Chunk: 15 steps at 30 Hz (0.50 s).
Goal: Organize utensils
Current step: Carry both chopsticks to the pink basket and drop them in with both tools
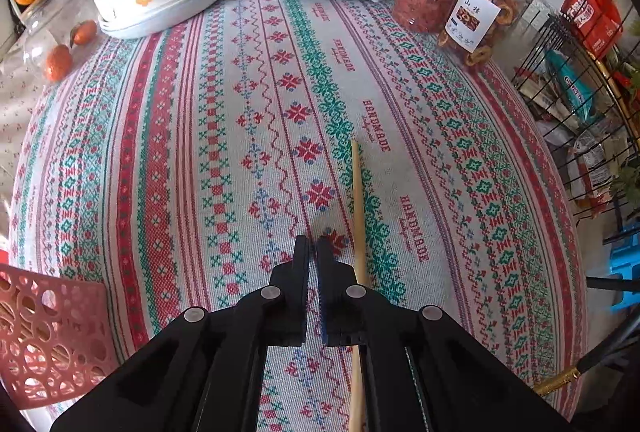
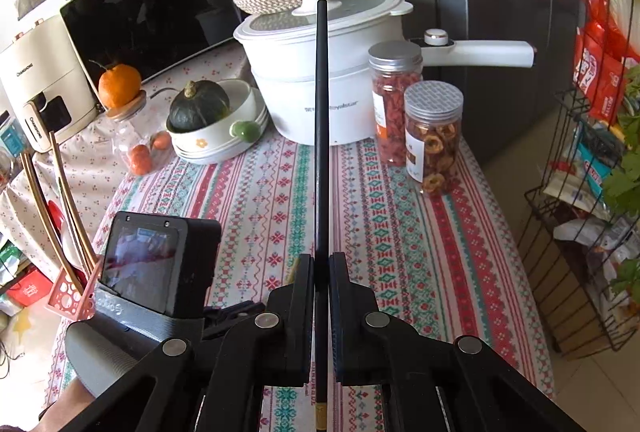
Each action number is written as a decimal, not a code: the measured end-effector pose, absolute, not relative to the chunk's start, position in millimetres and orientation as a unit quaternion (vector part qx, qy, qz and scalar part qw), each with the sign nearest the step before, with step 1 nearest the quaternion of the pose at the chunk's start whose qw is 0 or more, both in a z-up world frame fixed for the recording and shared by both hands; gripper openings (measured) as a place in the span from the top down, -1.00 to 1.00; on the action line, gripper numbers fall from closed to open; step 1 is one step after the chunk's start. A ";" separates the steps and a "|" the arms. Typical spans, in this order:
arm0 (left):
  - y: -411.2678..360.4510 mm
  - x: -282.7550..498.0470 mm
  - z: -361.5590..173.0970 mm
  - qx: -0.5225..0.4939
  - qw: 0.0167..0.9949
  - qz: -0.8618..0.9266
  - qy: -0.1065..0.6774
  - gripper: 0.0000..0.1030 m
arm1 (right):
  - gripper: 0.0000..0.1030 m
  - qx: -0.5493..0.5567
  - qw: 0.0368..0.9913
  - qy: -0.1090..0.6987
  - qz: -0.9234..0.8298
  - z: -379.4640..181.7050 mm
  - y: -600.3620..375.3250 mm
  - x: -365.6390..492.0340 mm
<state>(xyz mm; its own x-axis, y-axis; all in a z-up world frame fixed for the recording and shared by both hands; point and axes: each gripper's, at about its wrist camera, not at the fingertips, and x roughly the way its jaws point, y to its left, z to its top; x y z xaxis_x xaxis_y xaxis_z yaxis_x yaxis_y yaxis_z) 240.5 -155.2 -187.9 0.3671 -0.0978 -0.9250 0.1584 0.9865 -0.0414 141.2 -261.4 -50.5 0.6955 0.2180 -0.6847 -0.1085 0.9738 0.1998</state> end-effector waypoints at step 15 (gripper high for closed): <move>-139.4 244.5 -178.8 -0.090 0.801 -0.114 0.581 0.37 | 0.89 0.082 0.918 0.379 0.082 -49.2 -265.4 142.2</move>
<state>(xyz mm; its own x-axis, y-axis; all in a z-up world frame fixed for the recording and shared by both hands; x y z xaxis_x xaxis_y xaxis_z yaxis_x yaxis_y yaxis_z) 244.5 -139.4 -178.8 0.2989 -0.2872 -0.9100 0.0771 0.9578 -0.2770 142.2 -265.4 -49.2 0.6986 0.2133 -0.6830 -0.0882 0.9729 0.2137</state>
